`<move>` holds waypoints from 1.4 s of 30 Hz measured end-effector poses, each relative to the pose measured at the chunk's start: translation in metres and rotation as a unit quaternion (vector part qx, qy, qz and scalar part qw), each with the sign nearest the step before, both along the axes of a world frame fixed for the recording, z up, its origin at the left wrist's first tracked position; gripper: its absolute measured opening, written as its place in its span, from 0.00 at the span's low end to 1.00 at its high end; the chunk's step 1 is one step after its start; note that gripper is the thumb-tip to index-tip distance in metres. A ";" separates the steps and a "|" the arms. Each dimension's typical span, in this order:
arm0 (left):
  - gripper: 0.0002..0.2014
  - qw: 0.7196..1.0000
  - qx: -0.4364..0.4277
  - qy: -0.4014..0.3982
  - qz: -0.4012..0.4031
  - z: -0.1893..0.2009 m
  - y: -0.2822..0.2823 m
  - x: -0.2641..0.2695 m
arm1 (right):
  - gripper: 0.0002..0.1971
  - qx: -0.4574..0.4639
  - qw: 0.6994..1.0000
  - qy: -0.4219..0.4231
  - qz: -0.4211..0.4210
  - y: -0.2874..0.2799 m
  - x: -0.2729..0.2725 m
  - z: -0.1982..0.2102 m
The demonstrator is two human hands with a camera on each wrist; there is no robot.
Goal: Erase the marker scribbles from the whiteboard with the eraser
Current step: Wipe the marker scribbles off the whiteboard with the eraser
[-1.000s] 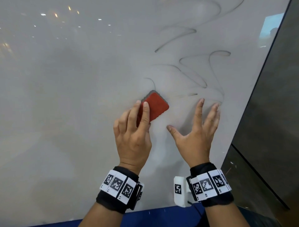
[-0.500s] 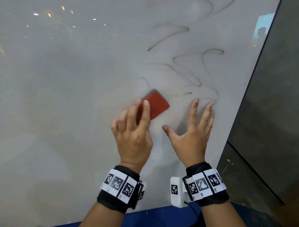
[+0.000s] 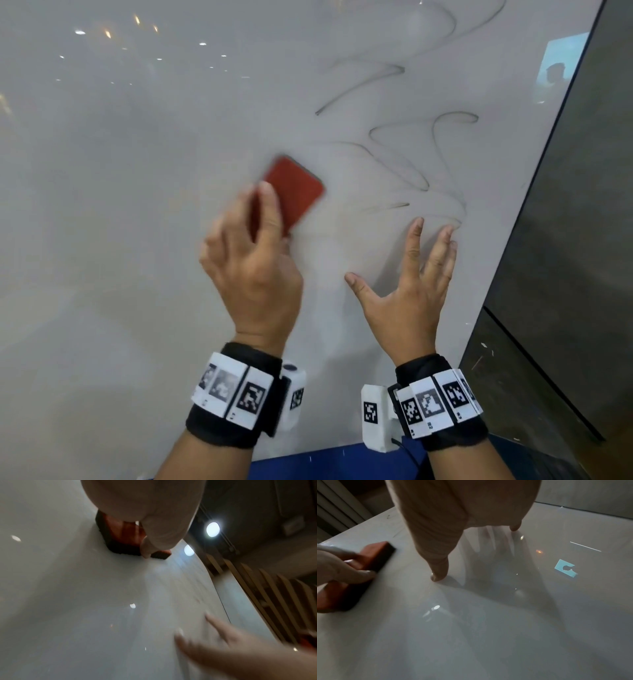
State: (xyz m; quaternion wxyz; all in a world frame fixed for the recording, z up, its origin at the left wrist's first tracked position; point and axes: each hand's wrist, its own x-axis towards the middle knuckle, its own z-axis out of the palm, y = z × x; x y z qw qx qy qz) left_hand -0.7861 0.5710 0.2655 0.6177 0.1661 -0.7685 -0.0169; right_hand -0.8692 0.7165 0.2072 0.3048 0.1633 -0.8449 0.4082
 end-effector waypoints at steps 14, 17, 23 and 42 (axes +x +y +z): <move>0.31 1.000 -0.021 0.000 -0.010 -0.002 0.007 -0.009 | 0.59 0.005 1.000 -0.010 0.001 -0.001 0.001 0.001; 0.33 0.999 0.021 0.034 -0.007 0.006 0.006 -0.013 | 0.60 0.011 1.000 -0.011 -0.001 0.003 0.002 0.003; 0.32 0.996 -0.077 -0.021 -0.050 -0.019 0.009 -0.012 | 0.72 0.005 1.000 -0.015 0.006 0.018 -0.013 0.027; 0.26 0.997 -0.074 -0.002 -0.028 -0.022 0.021 -0.020 | 0.69 0.018 1.000 -0.009 0.008 0.021 -0.015 0.022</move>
